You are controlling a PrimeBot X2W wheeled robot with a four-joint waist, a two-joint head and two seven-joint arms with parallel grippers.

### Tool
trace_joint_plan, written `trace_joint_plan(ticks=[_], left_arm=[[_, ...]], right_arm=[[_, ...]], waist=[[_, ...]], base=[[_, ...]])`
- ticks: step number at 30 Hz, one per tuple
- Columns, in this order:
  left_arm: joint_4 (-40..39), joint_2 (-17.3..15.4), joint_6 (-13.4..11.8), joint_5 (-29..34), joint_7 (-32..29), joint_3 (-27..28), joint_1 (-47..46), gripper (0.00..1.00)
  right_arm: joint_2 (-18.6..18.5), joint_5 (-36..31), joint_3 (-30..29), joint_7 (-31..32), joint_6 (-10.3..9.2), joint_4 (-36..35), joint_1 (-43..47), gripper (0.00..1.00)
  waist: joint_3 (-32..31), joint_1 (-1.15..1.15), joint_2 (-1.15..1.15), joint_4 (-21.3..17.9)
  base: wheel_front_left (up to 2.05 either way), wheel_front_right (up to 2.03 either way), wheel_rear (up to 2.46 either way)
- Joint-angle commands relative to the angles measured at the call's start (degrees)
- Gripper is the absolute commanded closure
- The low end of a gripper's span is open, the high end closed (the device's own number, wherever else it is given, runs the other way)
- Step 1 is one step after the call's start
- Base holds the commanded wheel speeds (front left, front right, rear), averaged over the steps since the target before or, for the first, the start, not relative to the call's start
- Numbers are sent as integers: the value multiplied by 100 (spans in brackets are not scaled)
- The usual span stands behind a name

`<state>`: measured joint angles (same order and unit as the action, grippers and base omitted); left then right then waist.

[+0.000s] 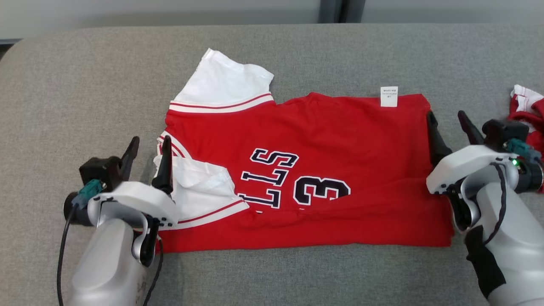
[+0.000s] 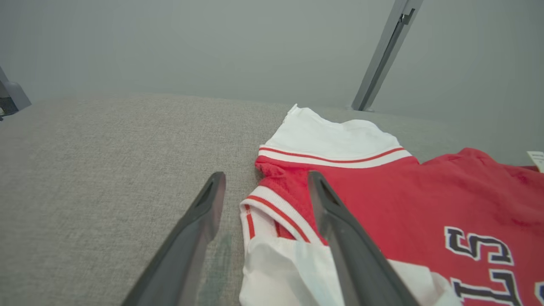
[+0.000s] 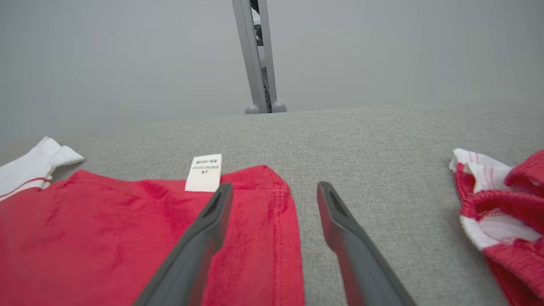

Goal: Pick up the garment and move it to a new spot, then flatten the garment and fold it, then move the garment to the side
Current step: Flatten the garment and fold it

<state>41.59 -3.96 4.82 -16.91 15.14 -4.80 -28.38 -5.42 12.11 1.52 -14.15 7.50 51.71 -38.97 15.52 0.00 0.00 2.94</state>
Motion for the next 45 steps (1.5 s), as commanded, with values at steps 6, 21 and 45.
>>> trace_joint_plan(ticks=[6,21,45], left_arm=[[671,-68,127,230,-54,-319,-992,0],[1727,-83,262,191,-558,-988,-2809,0],[3066,-834,149,-228,-1582,-1479,-4134,100]], right_arm=[[-120,-326,-107,82,-2,809,-865,0],[-99,-487,24,183,-3,1724,-1857,100],[234,734,1668,-94,-3,846,-2027,100]], waist=[[443,0,0,114],[1129,0,0,70],[1689,0,0,-1012]], base=[[0,0,0],[0,0,0],[0,0,0]])
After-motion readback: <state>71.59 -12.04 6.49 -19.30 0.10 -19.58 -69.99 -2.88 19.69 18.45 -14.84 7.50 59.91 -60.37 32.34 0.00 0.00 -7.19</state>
